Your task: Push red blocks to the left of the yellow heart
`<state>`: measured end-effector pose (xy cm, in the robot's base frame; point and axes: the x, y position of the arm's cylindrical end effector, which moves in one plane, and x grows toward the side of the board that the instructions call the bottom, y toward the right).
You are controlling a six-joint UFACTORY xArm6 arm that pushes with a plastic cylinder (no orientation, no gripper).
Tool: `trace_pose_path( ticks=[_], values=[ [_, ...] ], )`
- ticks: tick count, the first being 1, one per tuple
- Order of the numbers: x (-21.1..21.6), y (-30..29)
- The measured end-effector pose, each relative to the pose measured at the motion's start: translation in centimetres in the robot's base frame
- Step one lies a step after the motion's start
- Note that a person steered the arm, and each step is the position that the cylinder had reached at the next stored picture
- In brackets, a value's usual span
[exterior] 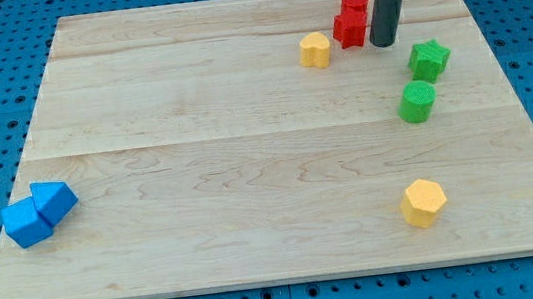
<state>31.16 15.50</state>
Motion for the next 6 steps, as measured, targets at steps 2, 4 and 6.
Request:
trace_pose_path(
  ticks=[2,4,6],
  values=[
    [-1.6,-7.0],
    [-2.0,2.2],
    [-7.6,3.1]
  ],
)
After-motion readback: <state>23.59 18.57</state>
